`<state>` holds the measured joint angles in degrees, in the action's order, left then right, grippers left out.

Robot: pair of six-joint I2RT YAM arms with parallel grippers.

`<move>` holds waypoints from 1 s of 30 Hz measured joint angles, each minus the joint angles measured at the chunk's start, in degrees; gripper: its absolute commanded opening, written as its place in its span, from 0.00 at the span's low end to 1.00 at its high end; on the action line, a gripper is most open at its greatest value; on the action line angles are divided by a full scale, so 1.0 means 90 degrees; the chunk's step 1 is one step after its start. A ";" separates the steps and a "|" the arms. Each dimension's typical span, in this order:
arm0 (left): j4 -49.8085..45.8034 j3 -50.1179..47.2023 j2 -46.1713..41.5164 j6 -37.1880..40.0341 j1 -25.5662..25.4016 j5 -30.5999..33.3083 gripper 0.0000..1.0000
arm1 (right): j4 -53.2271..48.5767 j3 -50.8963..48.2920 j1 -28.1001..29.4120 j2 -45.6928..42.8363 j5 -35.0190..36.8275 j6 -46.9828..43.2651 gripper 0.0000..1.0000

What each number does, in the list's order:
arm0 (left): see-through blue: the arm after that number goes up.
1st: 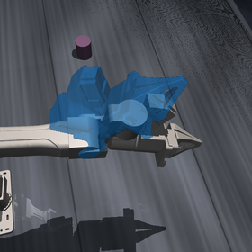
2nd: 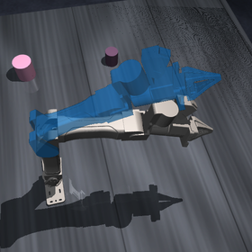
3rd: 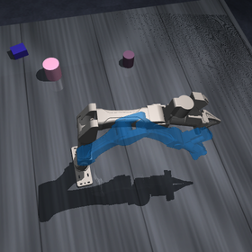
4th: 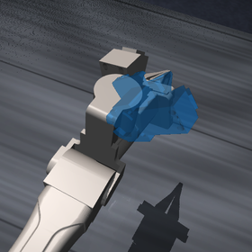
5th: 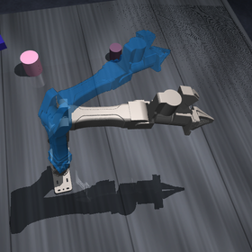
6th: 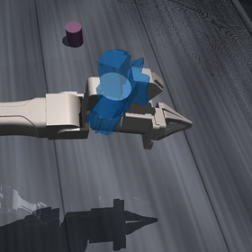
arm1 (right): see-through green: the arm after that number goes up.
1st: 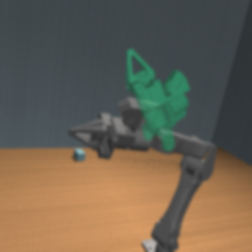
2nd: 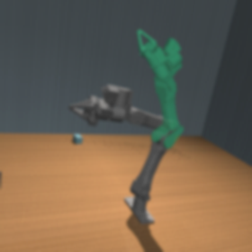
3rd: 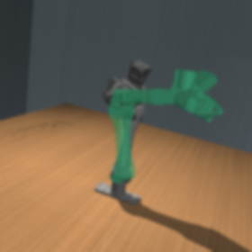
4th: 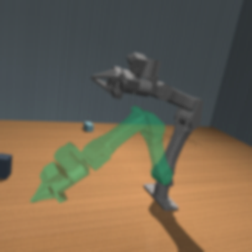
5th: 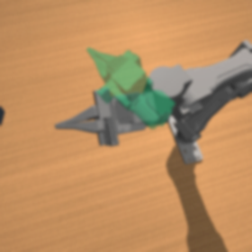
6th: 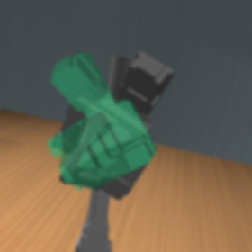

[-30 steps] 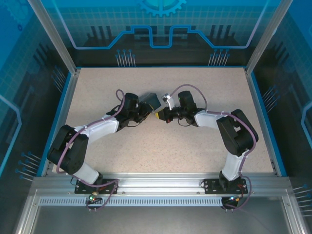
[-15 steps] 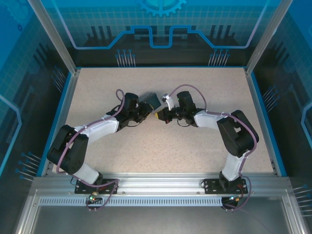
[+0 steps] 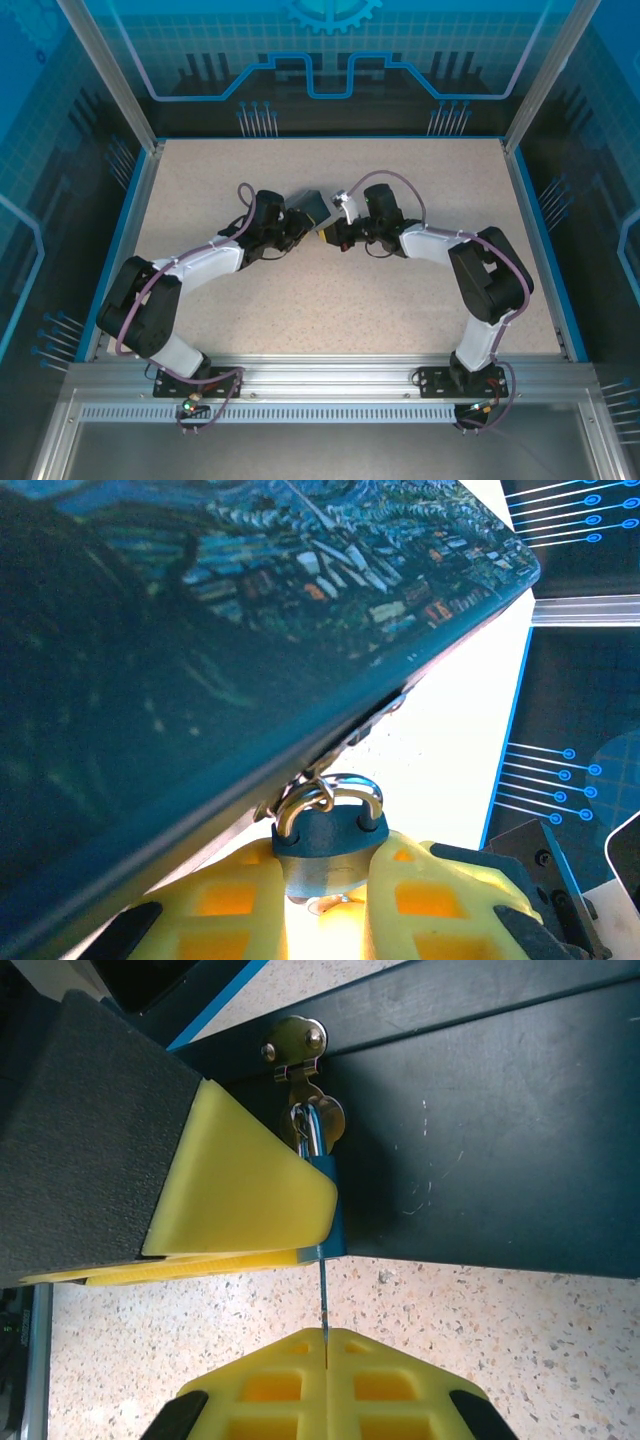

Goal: Unlock a padlock with a key

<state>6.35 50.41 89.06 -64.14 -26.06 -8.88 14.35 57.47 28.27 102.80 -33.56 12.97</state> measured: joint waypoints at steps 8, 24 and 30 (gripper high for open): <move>-0.0005 0.0000 0.0000 0.0000 -0.0002 -0.0007 0.10 | -0.0192 0.0053 -0.0022 -0.0029 -0.0007 -0.0121 0.00; -0.0248 0.0002 0.0000 -0.0002 -0.0039 -0.0287 0.10 | -0.0015 -0.0804 -0.0024 -0.0862 0.0068 -0.0398 0.00; -0.0345 0.0005 0.0000 -0.0005 -0.0039 -0.0289 0.10 | 0.0330 -0.1144 -0.0024 -0.0797 0.0214 -0.0243 0.00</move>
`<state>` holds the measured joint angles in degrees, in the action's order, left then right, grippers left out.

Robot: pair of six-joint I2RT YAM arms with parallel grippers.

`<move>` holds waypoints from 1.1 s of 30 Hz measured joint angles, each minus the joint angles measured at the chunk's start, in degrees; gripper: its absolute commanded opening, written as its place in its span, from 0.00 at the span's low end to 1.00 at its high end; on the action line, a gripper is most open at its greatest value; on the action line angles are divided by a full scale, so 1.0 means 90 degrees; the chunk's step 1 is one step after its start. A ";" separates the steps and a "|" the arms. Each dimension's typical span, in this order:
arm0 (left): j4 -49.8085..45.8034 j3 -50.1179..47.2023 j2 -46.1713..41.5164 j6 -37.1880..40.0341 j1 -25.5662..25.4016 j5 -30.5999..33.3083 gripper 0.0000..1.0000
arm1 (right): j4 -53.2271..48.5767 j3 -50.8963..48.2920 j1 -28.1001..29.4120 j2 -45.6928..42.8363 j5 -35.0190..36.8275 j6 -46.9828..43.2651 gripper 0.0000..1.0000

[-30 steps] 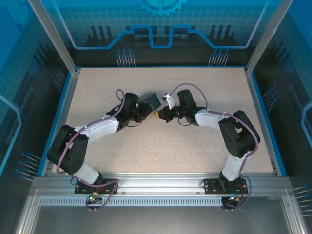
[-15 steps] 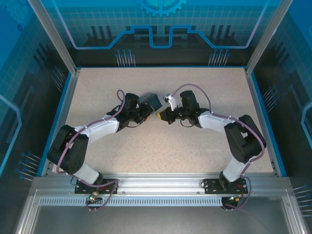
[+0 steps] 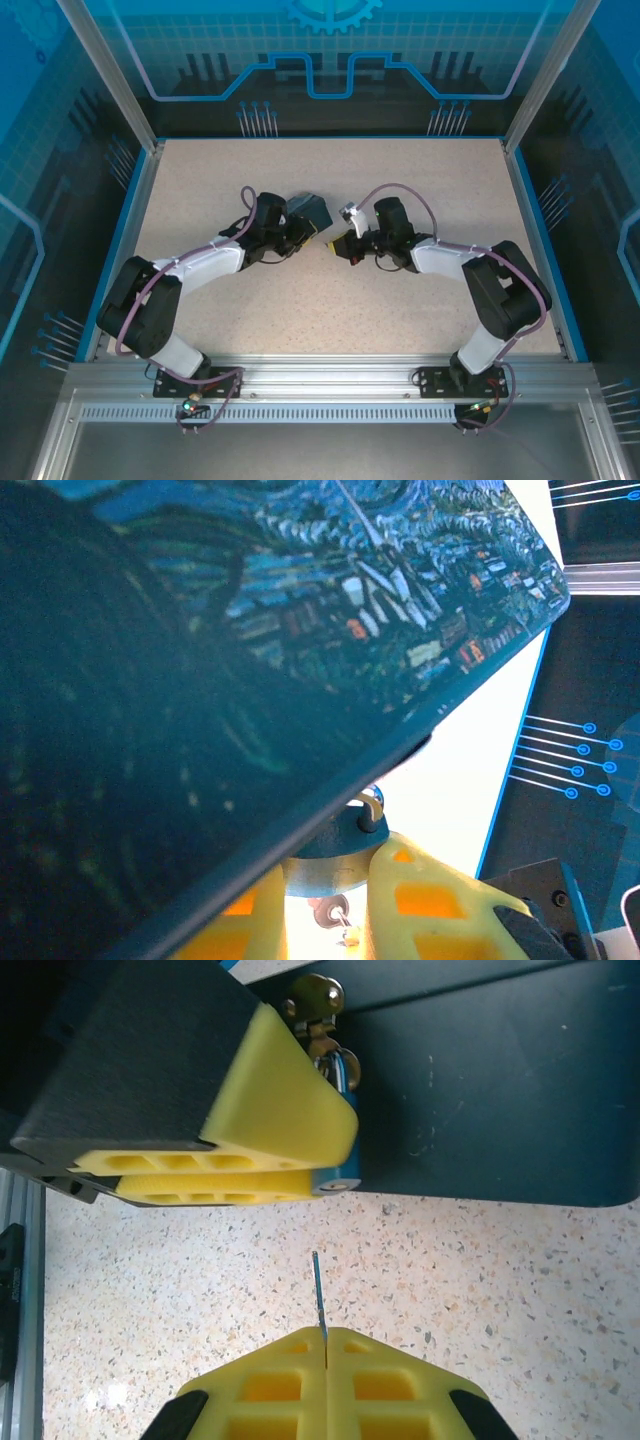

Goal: Unlock a padlock with a key

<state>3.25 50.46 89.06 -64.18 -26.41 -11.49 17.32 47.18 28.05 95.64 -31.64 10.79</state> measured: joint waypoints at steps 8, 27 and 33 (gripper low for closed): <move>0.0000 0.0000 0.0000 -0.0046 0.0000 -0.0049 0.10 | 0.0503 -0.0075 0.0090 0.0119 0.0238 0.0160 0.00; 0.0000 0.0000 0.0000 -0.0049 0.0000 -0.0070 0.10 | 0.0797 -0.0075 0.0170 0.0367 0.0301 0.0209 0.00; 0.0000 0.0000 0.0000 -0.0049 0.0000 -0.0073 0.10 | 0.0913 -0.0075 0.0170 0.0367 0.0301 0.0211 0.00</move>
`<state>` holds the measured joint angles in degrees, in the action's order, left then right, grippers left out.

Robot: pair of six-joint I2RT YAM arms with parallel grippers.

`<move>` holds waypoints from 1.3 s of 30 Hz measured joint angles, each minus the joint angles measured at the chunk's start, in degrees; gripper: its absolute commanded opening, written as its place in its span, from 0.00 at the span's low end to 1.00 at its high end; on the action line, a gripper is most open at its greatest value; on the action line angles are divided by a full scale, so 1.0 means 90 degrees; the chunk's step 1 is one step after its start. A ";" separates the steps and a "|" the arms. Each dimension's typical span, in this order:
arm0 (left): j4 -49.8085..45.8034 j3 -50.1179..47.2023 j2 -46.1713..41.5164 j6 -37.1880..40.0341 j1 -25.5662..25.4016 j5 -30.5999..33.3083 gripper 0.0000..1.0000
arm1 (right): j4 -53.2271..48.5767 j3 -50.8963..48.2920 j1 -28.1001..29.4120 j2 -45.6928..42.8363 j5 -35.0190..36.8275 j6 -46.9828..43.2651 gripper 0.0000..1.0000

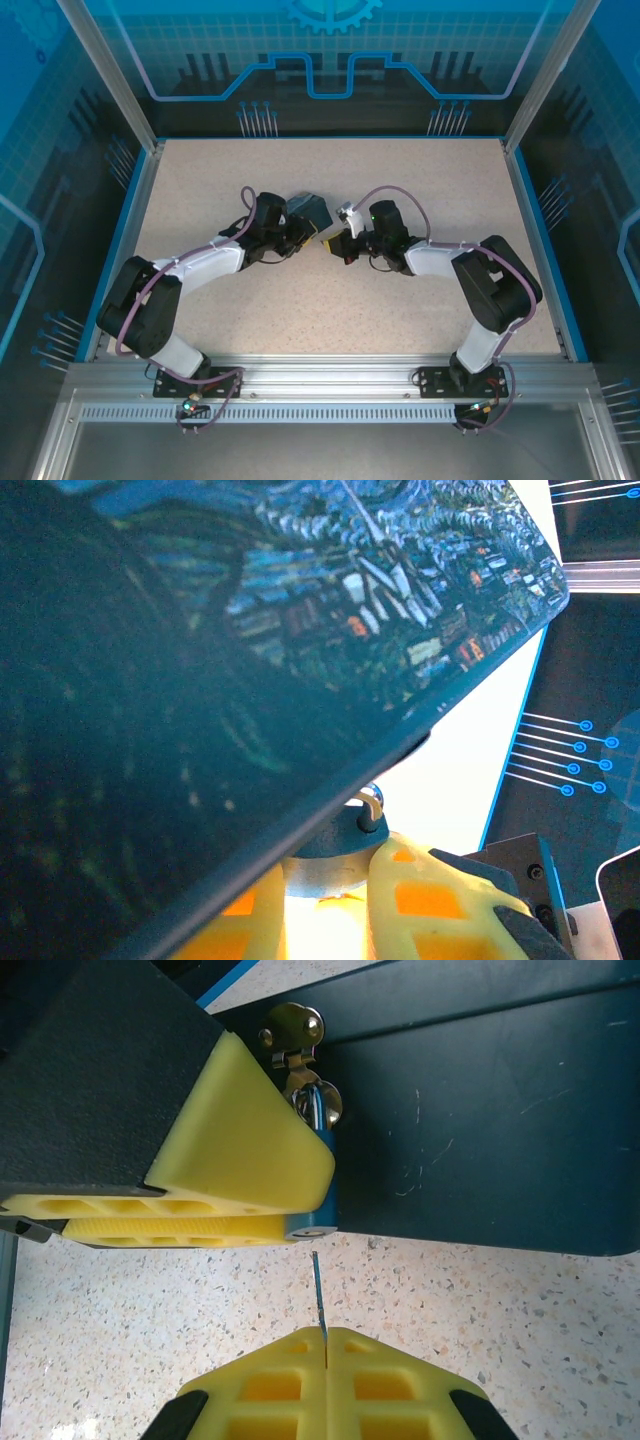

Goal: Unlock a padlock with a key

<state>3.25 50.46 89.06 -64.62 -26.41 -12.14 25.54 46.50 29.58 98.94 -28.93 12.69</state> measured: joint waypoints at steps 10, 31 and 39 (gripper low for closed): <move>0.0002 0.0000 0.0000 -0.0002 0.0000 -0.0022 0.10 | 0.0083 0.0000 0.0000 0.0000 0.0000 0.0000 0.00; 0.0005 0.0000 0.0000 -0.0121 0.0012 -0.0010 0.10 | 0.0100 0.0153 0.0058 0.0148 0.0034 0.0046 0.00; 0.0005 0.0002 0.0000 -0.0124 0.0012 0.0034 0.10 | 0.0046 0.0182 0.0114 0.0153 0.0172 0.0121 0.00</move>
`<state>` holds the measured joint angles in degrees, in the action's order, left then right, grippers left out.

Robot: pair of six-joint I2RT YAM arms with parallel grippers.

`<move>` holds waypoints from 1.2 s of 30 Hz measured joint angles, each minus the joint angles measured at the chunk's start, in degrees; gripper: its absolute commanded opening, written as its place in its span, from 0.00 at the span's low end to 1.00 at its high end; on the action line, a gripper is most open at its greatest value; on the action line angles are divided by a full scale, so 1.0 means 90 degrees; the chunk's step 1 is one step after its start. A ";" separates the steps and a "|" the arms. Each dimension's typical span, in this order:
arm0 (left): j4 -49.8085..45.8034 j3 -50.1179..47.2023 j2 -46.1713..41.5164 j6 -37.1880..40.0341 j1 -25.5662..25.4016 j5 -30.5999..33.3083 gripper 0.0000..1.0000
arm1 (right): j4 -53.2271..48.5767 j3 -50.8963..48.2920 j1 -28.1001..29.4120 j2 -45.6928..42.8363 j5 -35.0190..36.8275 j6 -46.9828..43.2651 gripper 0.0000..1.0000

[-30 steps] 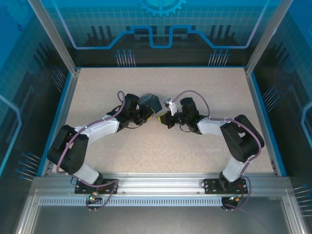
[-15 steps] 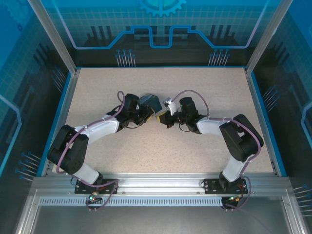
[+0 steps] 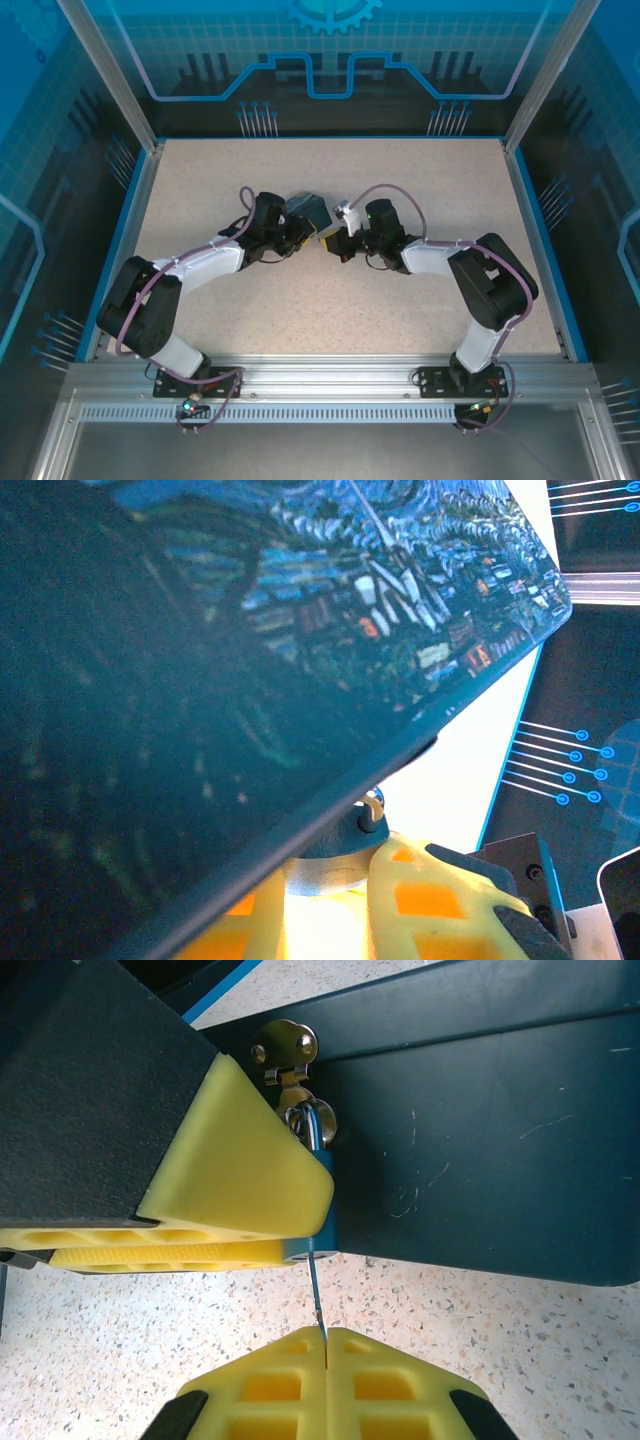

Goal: Unlock a padlock with a key

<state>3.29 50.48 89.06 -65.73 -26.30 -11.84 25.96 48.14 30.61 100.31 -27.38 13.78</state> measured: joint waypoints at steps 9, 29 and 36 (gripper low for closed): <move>0.0005 0.0000 0.0000 0.0002 0.0007 0.0027 0.10 | 0.0134 0.0000 0.0053 0.0063 -0.0002 0.0262 0.00; 0.0053 0.0000 0.0005 0.0007 0.0024 0.0022 0.10 | 0.0119 -0.0058 0.0053 -0.0160 0.0168 0.0092 0.00; 0.0051 0.0000 0.0017 0.0007 0.0024 0.0022 0.10 | 0.0119 -0.0058 0.0053 -0.0160 0.0168 0.0061 0.00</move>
<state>3.75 50.48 89.21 -65.67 -26.09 -11.64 27.03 47.62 31.09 98.87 -25.87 14.33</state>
